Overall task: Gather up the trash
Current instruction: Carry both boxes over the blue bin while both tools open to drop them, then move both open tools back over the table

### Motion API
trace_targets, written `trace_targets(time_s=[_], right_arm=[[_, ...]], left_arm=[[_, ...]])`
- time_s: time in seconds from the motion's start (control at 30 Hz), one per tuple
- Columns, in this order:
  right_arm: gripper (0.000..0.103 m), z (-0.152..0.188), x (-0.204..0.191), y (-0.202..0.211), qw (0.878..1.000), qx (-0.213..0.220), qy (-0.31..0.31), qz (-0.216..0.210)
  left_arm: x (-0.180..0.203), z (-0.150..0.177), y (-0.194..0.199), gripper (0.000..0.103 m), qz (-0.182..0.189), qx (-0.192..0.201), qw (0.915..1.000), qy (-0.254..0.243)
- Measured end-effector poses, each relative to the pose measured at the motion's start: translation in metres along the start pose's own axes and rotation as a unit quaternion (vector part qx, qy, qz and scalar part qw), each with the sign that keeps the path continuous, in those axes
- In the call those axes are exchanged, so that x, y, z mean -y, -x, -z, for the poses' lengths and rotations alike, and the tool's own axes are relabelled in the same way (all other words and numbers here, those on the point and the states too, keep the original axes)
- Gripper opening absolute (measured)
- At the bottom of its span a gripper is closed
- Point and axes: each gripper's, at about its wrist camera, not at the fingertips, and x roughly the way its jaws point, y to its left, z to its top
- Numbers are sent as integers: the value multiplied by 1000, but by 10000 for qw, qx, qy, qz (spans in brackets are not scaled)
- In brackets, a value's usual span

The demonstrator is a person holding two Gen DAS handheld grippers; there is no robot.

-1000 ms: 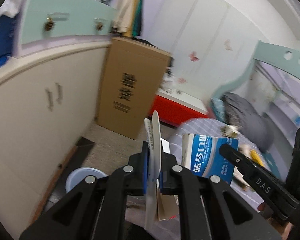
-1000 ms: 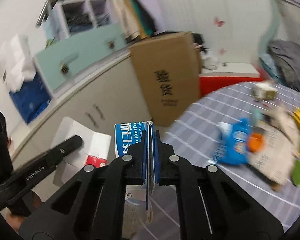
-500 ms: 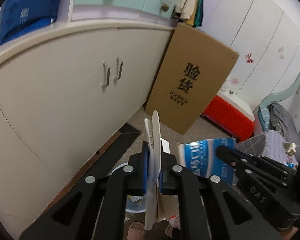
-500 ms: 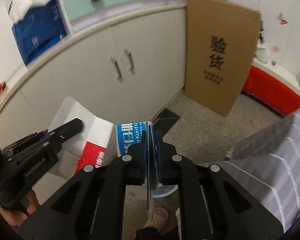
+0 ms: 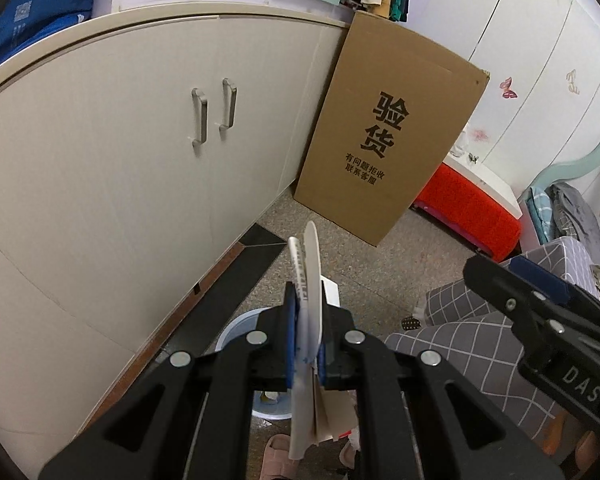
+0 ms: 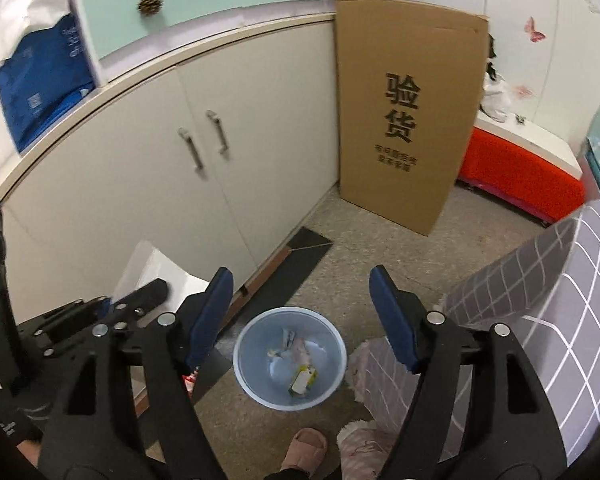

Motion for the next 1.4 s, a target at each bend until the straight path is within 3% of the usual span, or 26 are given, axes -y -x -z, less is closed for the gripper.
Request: trace_targets(time_s=[0.77, 0.83, 0.9, 0.93, 1.4], right_arm=[[73, 1, 17, -4, 9992, 3, -382, 149], [73, 0, 18, -4, 9991, 10, -379, 181], [74, 0, 18, -3, 9991, 27, -381, 198], [74, 0, 18, -4, 9991, 24, -384, 195], [74, 0, 20, -2, 9990, 55, -378, 238]], left_arm=[[24, -15, -36, 10, -186, -341, 9990, -241], [23, -16, -41, 15, -173, -415, 9988, -188], [21, -14, -48, 56, -192, -545, 9983, -91], [20, -13, -49, 59, -241, -532, 9983, -52], [9, -18, -25, 61, -479, -210, 9985, 141]])
